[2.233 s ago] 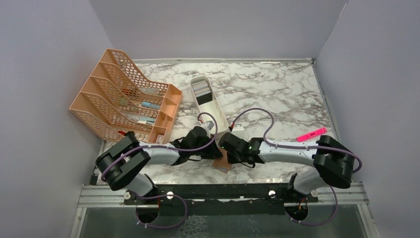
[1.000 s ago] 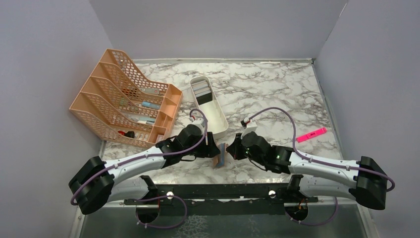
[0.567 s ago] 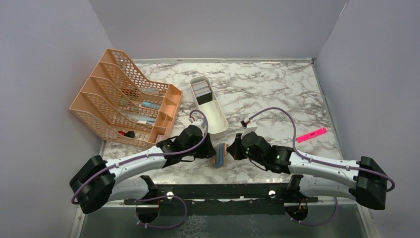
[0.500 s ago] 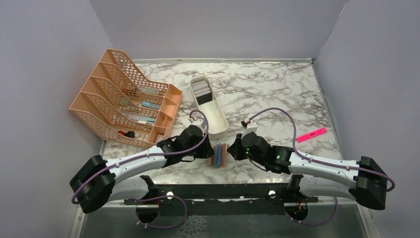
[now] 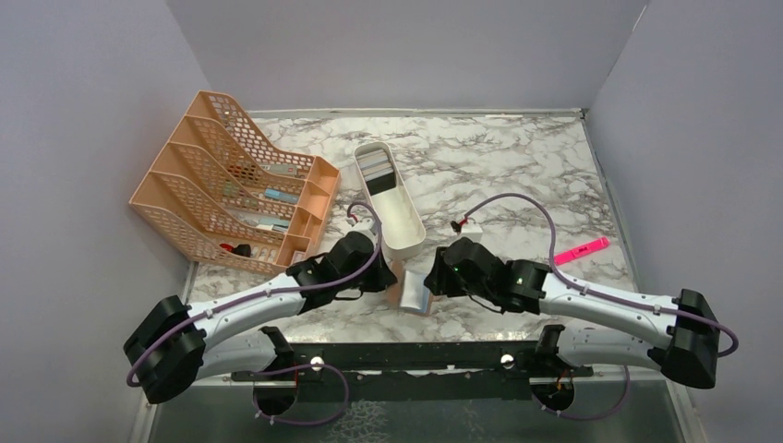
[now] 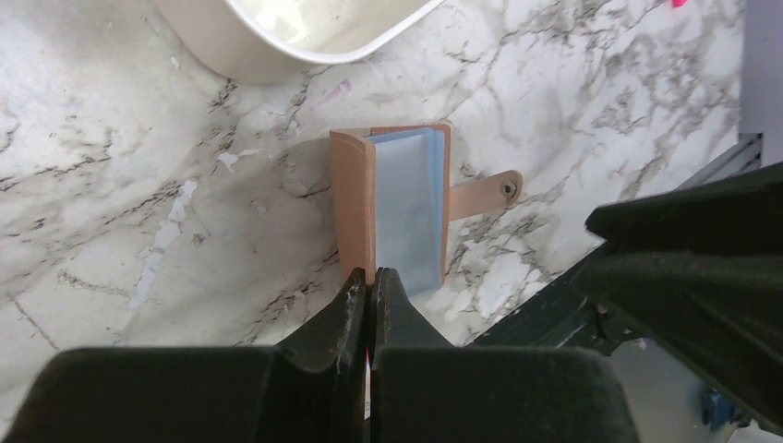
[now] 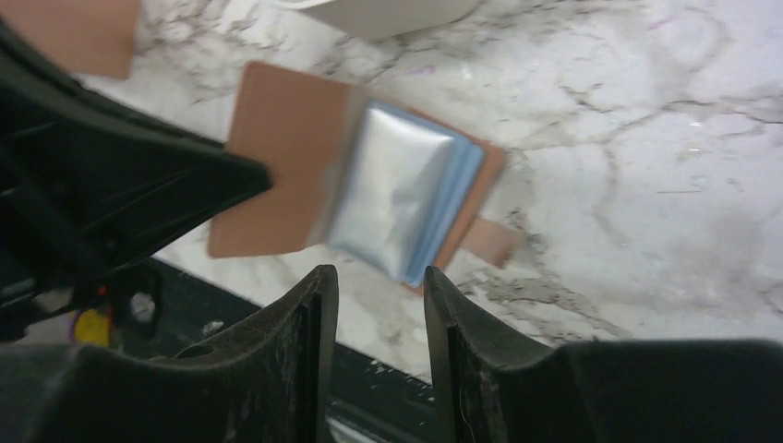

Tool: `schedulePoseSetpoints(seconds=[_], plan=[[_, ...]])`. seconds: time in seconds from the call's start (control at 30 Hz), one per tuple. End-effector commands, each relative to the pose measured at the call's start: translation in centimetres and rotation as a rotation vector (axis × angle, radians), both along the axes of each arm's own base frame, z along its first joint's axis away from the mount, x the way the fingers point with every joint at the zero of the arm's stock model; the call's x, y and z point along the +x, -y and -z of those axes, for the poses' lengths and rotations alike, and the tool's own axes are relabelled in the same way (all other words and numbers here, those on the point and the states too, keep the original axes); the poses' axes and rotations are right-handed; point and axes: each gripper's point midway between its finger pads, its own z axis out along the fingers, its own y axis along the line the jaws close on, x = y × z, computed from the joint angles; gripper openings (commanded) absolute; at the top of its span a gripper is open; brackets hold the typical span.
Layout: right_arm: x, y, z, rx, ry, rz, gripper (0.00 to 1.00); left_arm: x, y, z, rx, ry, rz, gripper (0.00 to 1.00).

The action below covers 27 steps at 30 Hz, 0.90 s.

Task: Put the credit cards into the card holder
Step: Open the card holder at the center of the board.

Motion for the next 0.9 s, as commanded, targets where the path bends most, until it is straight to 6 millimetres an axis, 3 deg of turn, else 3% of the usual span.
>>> schedulePoseSetpoints(seconds=[0.0, 0.13, 0.37, 0.63, 0.87], plan=[[-2.2, -3.2, -2.7, 0.17, -0.053, -0.149, 0.46, 0.3, 1.2, -2.3, -0.112, 0.037, -0.011, 0.0], [-2.3, -5.1, -1.7, 0.216, -0.085, -0.176, 0.56, 0.4, 1.2, -2.3, -0.13, 0.042, -0.024, 0.0], [-0.5, -4.2, 1.5, 0.134, -0.063, -0.071, 0.63, -0.1, 0.6, -0.8, -0.132, 0.0, -0.055, 0.0], [-0.4, -4.2, 3.5, 0.204, -0.109, -0.062, 0.64, -0.3, -1.5, 2.0, -0.043, -0.015, -0.105, 0.0], [-1.0, -4.4, 4.7, 0.253, -0.138, -0.062, 0.64, -0.6, -1.5, 2.1, -0.058, -0.016, -0.1, 0.0]])
